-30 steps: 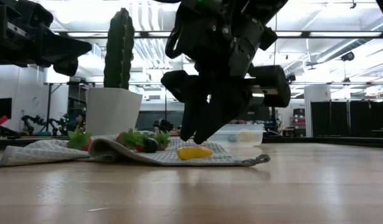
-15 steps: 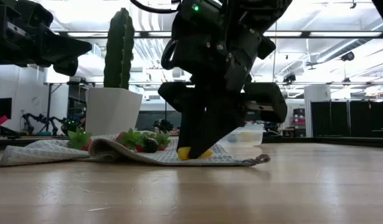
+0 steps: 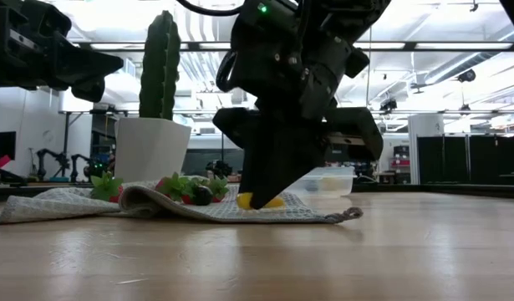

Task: Pick and placing Produce into tupperware
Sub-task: Put the yellow corn into the transparent bin

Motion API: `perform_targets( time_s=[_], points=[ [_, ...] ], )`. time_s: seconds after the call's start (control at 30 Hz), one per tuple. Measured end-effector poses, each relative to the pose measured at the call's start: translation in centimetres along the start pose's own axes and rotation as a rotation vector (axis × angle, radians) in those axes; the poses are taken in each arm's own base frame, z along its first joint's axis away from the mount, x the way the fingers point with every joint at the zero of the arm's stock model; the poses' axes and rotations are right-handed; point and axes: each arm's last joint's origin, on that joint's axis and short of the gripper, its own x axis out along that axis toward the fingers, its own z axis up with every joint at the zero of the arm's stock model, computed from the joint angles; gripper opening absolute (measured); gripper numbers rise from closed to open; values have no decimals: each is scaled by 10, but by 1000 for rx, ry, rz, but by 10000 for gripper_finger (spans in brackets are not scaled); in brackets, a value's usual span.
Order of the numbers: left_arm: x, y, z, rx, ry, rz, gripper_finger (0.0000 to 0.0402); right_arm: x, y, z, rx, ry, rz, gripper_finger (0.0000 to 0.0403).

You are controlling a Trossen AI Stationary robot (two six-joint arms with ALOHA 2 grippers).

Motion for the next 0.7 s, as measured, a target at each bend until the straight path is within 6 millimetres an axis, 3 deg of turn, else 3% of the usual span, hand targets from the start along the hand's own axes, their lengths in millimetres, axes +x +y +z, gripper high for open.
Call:
perform_targets(
  time_s=[0.2, 0.43, 0.7],
  points=[
    [0, 0, 0, 0, 0, 0, 0, -2, 0, 1, -3, 0, -1, 65],
    [0, 0, 0, 0, 0, 0, 0, -7, -1, 3, -28, -8, -12, 26],
    [0, 0, 0, 0, 0, 0, 0, -10, -8, -1, -32, 63, -115, 11]
  ],
)
